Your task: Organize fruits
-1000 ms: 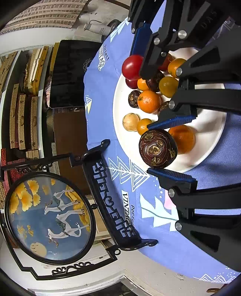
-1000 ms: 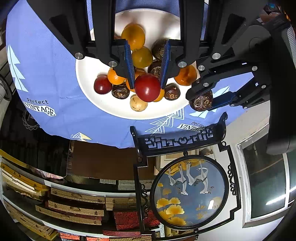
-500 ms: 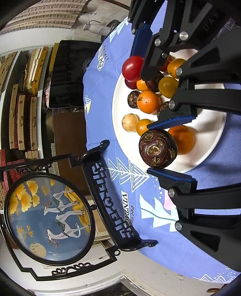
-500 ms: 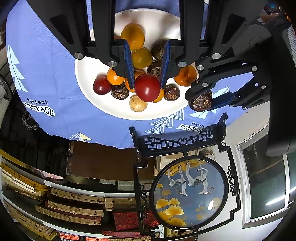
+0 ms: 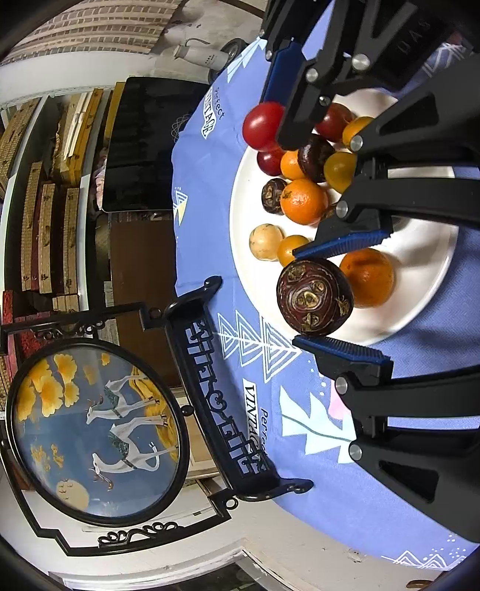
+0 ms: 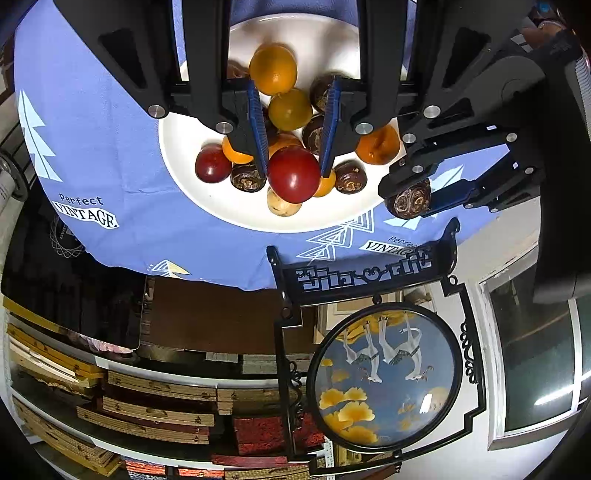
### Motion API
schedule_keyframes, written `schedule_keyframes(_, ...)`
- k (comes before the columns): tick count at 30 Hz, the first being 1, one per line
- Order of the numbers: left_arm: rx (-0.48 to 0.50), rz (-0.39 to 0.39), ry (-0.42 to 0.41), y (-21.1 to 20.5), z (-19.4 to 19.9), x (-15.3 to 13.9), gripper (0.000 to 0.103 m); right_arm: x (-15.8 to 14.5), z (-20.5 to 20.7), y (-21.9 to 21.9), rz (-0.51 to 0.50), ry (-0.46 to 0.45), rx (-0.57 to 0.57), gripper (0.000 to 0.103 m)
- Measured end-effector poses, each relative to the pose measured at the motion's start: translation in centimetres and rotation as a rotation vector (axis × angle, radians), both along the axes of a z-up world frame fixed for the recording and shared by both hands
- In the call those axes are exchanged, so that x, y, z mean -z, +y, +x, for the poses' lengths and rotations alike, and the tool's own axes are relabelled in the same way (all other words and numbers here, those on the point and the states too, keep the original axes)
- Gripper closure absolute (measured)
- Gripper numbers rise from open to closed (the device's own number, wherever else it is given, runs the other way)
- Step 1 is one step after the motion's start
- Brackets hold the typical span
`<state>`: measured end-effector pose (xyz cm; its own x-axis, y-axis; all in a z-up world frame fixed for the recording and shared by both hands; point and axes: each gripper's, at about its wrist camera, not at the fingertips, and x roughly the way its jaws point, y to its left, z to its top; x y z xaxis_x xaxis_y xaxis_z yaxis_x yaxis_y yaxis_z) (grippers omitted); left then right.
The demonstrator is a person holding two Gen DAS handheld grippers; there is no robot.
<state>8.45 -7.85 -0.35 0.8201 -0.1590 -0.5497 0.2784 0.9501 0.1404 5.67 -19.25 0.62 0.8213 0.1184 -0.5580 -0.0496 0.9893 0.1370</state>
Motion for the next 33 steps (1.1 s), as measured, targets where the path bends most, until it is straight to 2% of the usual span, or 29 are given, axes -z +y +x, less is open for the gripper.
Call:
schedule_keyframes(11, -0.004, 0.01, 0.011, -0.2, 0.5, 0.5, 0.062, 0.3, 0.2, -0.2, 0.001, 0.001, 0.01, 0.074)
schedule_keyframes(17, -0.031, 0.063, 0.006, -0.6, 0.7, 1.1, 0.062, 0.8, 0.4, -0.7, -0.022, -0.013, 0.057, 0.074)
schedule_keyframes(18, -0.032, 0.067, 0.008, -0.7, 0.7, 1.3, 0.061, 1.1, 0.5, -0.8, -0.017, -0.006, 0.063, 0.065)
schedule_keyframes(20, -0.042, 0.073, 0.0, -0.6, 0.7, 1.3, 0.05, 1.1, 0.5, -1.2, -0.009, -0.013, 0.086, 0.05)
schedule_keyframes(21, -0.054, 0.079, -0.02, -0.5, 0.5, 1.1, 0.039, 1.0, 0.3, -1.4, -0.003, -0.022, 0.087, 0.049)
schedule_keyframes(22, -0.059, 0.08, -0.032, -0.4, 0.4, 1.0, 0.033, 0.7, 0.1, -1.7, 0.008, -0.033, 0.084, 0.049)
schedule_keyframes(26, -0.071, 0.058, -0.048, 0.4, 0.1, 0.1, 0.021, -0.4, -1.0, -2.3, 0.051, -0.087, 0.092, 0.035)
schedule_keyframes(28, -0.077, 0.044, -0.06, 0.7, -0.3, -0.6, 0.012, -1.2, -1.6, -2.3, 0.07, -0.1, 0.078, 0.034)
schedule_keyframes(31, -0.07, 0.042, -0.103, 1.1, -1.8, -1.9, 0.006, -2.1, -3.2, -1.9, 0.079, -0.139, 0.088, 0.026)
schedule_keyframes(33, -0.061, 0.039, -0.148, 1.4, -3.4, -2.7, 0.006, -2.3, -4.9, -1.7, 0.076, -0.166, 0.073, 0.021)
